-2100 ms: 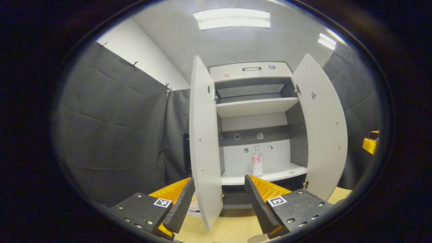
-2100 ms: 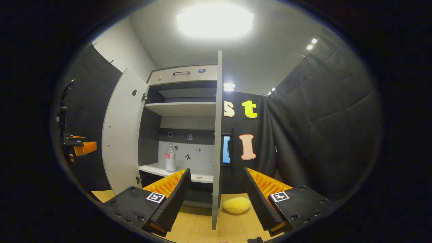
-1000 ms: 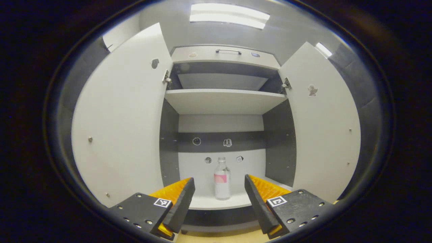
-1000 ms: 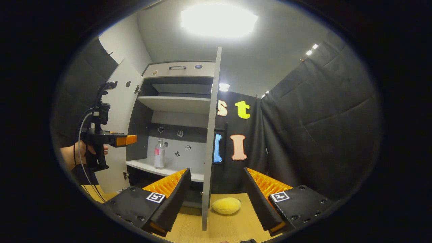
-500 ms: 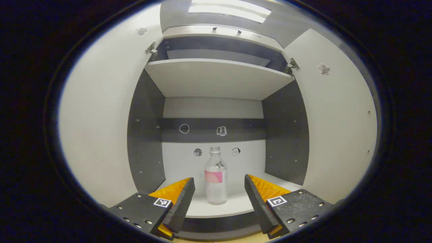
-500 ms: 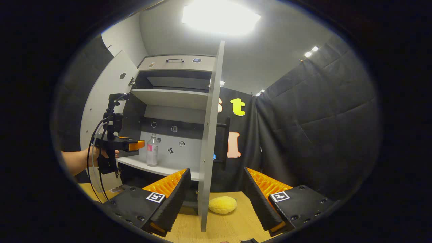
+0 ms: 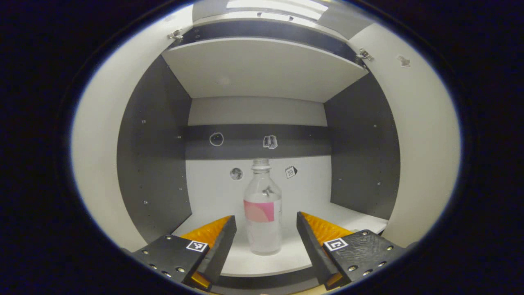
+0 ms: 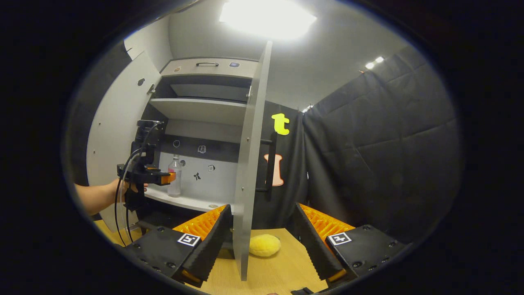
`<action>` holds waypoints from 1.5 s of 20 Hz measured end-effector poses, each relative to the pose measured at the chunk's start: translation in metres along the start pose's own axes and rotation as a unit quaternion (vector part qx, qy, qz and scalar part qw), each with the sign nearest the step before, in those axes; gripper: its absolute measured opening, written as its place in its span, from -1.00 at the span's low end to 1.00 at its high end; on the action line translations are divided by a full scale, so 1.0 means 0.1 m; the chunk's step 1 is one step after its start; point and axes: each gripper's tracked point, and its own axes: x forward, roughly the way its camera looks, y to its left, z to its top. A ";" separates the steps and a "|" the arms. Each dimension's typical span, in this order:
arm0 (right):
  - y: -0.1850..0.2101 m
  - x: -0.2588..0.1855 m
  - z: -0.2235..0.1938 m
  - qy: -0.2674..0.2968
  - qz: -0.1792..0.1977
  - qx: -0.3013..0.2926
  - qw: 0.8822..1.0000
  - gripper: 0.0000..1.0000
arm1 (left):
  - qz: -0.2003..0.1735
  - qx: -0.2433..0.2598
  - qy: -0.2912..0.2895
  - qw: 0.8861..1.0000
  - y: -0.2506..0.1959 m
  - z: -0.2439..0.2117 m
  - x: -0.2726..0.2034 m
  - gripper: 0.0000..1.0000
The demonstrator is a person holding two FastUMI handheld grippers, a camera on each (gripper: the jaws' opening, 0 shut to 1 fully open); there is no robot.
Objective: Grasp the bottle in the cabinet with the left hand and place it on the coaster, then close the right door with the right hand and the left door with the left hand.
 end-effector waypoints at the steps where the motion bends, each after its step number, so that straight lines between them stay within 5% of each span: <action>1: 0.01 0.01 -0.01 0.002 -0.003 -0.002 1.000 0.86 | -0.001 -0.001 0.002 1.000 0.00 -0.03 0.05 0.75; 14: 0.06 0.03 -0.01 0.004 -0.012 -0.025 1.000 0.87 | 0.001 -0.001 0.046 0.999 -0.01 -0.37 0.64 0.74; 15: 0.06 0.03 -0.02 0.006 -0.013 -0.025 1.000 0.87 | 0.006 -0.002 0.047 0.999 0.02 -0.38 0.63 0.86; 16: 0.07 0.02 -0.02 0.007 -0.013 -0.026 1.000 0.87 | 0.012 -0.003 0.047 0.999 0.06 -0.38 0.63 0.66; 20: 0.06 -0.05 0.01 0.000 -0.008 -0.035 0.999 0.87 | 0.011 -0.008 0.052 0.999 0.04 -0.38 0.58 0.40; 30: -0.02 -0.35 0.07 -0.010 0.025 -0.021 0.999 0.94 | 0.014 -0.009 0.012 1.000 0.00 -0.03 0.05 0.40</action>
